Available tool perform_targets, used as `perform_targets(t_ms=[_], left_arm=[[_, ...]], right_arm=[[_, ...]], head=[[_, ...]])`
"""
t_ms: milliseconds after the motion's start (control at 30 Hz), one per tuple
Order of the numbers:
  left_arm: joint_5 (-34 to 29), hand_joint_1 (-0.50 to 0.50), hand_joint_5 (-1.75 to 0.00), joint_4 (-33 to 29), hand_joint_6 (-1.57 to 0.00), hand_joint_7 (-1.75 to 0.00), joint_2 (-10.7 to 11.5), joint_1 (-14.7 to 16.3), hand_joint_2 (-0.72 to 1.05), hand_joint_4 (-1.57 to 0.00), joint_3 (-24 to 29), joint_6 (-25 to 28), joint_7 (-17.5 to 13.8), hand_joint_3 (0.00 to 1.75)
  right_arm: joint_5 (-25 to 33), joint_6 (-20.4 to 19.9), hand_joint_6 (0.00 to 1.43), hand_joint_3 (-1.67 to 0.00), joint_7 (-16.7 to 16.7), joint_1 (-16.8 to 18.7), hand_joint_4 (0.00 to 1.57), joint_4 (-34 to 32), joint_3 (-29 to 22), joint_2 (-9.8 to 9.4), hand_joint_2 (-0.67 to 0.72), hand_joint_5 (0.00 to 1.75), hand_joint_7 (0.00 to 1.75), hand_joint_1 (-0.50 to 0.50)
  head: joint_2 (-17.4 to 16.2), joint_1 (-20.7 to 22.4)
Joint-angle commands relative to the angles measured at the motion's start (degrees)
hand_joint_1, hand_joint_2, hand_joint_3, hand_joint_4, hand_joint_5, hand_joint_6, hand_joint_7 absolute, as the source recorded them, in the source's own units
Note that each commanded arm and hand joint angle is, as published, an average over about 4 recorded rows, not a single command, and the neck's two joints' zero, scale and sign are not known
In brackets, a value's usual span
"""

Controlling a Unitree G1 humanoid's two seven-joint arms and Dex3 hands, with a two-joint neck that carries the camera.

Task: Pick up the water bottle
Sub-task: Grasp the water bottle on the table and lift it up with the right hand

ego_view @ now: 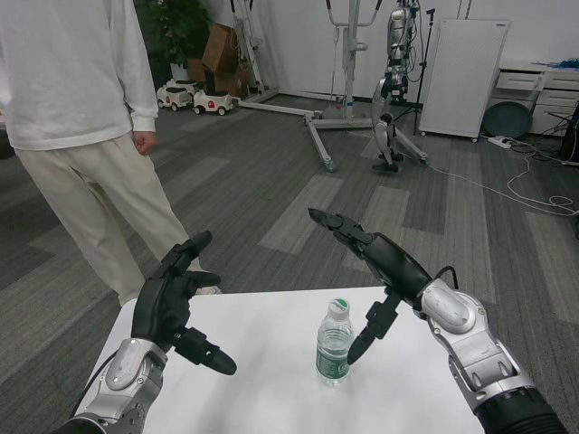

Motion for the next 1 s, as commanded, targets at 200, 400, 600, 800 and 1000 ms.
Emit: perform_targets(t_ms=[200, 400, 600, 800, 1000], left_arm=[[-0.04, -0.50, -1.75, -0.03, 0.00, -0.35, 0.48, -0.30, -0.55, 0.00, 0.35, -0.49, 0.45, 0.09], [-0.04, -0.50, -1.75, -0.03, 0.00, -0.42, 0.48, -0.30, -0.55, 0.00, 0.39, -0.49, 0.45, 0.09], [-0.04, -0.50, -1.75, -0.03, 0.00, -0.38, 0.48, -0.26, -0.55, 0.00, 0.48, -0.49, 0.45, 0.09], [-0.04, -0.50, -1.75, -0.03, 0.00, -0.40, 0.48, -0.21, -0.55, 0.00, 0.53, -0.49, 0.45, 0.09], [-0.04, -0.50, -1.75, -0.03, 0.00, -0.42, 0.48, -0.21, -0.55, 0.00, 0.53, -0.49, 0.45, 0.09]], right_arm=[[0.45, -0.38, 0.00, -0.04, -0.51, -1.28, 0.00, -0.45, -0.15, -0.20, 0.15, 0.00, 0.00, -0.46], [0.49, -0.42, 0.00, -0.08, -0.51, -1.37, 0.00, 1.09, -0.37, -0.15, 0.22, 0.00, 0.00, -0.46], [0.58, -0.55, 0.00, -0.06, -0.51, -1.11, 0.00, 5.44, -1.95, 0.15, 0.23, 0.00, 0.00, -0.46], [0.71, -0.55, 0.00, -0.08, -0.51, -0.80, 0.00, 9.09, -3.36, 0.57, 0.28, 0.00, 0.00, -0.46], [0.93, -0.55, 0.00, -0.08, -0.51, -0.75, 0.00, 13.39, -4.45, 1.03, 0.33, 0.00, 0.00, -0.46]], head=[[0.00, -0.11], [0.03, -0.12], [0.04, -0.19], [-0.04, -0.31], [0.00, -0.44]])
